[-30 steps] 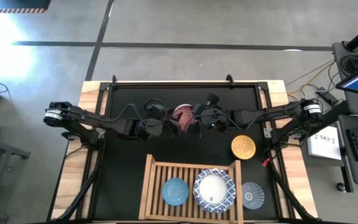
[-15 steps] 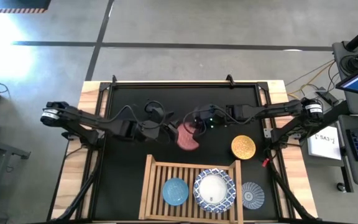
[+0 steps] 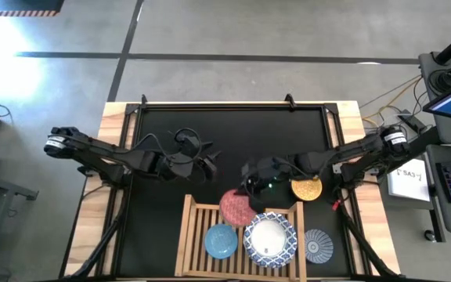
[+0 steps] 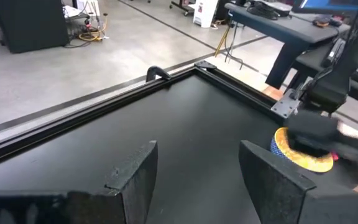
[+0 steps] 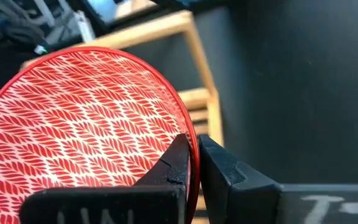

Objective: Place and stack bowls onto a shelf
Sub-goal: Stack the red patterned bowl on top of the blue patterned bowl on the shelf

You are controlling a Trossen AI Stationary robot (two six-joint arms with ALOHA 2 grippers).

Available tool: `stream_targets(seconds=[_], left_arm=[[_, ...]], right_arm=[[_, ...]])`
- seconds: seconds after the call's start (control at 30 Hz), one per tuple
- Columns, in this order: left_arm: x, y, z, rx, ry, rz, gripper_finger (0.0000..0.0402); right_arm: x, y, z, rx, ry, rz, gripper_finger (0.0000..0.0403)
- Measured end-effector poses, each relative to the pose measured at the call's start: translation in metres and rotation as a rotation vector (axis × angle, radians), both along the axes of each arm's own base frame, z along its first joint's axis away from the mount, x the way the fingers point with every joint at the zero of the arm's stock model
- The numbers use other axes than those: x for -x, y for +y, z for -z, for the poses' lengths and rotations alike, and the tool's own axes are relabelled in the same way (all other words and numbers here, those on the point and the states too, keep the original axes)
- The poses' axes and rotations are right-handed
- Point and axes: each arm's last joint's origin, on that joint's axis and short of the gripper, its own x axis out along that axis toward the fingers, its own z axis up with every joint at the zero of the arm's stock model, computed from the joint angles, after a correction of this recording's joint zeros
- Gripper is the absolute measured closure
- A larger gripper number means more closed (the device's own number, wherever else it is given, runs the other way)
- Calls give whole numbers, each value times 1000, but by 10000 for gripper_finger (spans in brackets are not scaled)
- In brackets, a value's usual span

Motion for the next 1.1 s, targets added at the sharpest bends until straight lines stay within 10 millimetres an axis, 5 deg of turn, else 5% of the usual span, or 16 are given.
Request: stream_targets(seconds=[0.23,0.47,1.1], left_arm=[[6,-5,-6,3,-11,21,193],[15,-12,-11,4,-14,52,193],[34,-28,-20,0,3,129,193]], right_arm=[[-4,26,19,-11,-76,23,390],[-30,52,51,-19,-29,-32,390],[-65,89,80,-41,82,-77,390]])
